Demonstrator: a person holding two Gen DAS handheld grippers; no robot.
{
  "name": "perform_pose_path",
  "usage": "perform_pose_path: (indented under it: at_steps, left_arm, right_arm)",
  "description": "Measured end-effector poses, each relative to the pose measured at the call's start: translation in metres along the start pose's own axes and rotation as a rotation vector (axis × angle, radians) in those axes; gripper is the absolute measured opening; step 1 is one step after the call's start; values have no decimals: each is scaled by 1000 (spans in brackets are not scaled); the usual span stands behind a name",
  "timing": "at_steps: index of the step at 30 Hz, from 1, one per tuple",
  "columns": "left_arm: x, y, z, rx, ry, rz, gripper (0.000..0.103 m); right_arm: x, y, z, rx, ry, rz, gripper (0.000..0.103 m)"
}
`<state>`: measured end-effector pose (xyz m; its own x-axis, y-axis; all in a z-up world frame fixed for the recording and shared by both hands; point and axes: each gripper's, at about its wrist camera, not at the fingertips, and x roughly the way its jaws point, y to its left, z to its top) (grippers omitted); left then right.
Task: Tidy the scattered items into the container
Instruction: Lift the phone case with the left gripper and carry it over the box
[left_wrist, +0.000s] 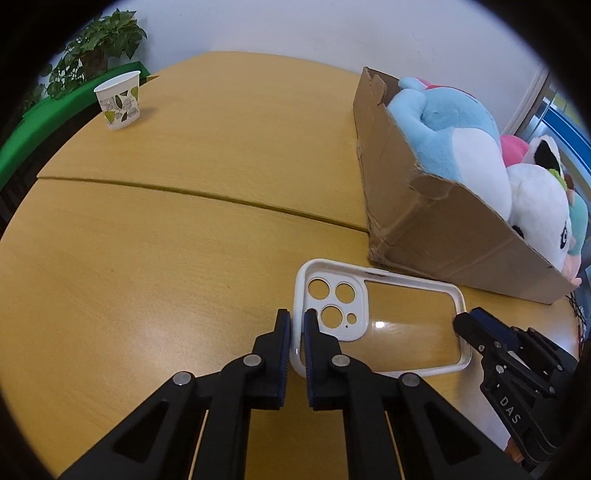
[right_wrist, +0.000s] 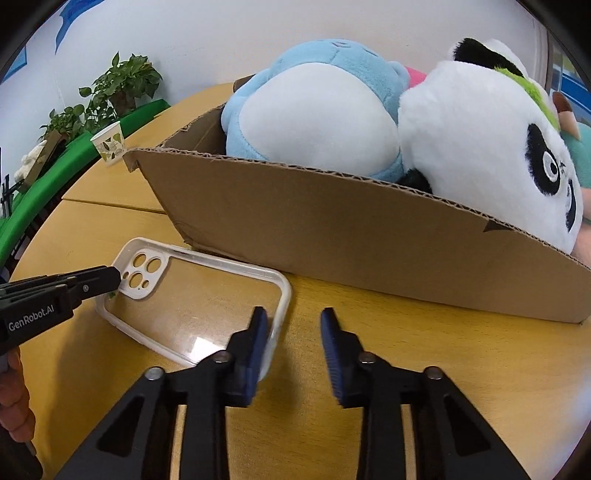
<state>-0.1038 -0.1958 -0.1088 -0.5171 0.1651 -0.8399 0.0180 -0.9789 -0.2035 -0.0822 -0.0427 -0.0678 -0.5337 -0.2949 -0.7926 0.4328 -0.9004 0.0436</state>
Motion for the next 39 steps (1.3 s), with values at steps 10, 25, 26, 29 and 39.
perform_pose_path:
  at_steps: [10, 25, 26, 29, 39]
  left_arm:
    - [-41, -37, -17, 34, -49, -41, 5]
    - [-141, -175, 84, 200, -321, -160, 5]
    - [-147, -181, 93, 212, -339, -166, 5]
    - [-162, -198, 117, 244, -384, -181, 5]
    - [-170, -207, 181, 255, -438, -168, 5]
  right_arm:
    - [-17, -34, -9, 82, 46, 103, 7]
    - [-182, -114, 69, 46, -342, -37, 6]
    - [-190, -117, 77, 41, -365, -49, 6]
    - [-212, -127, 99, 31, -422, -72, 7]
    - [-231, -134, 175, -13, -492, -97, 7]
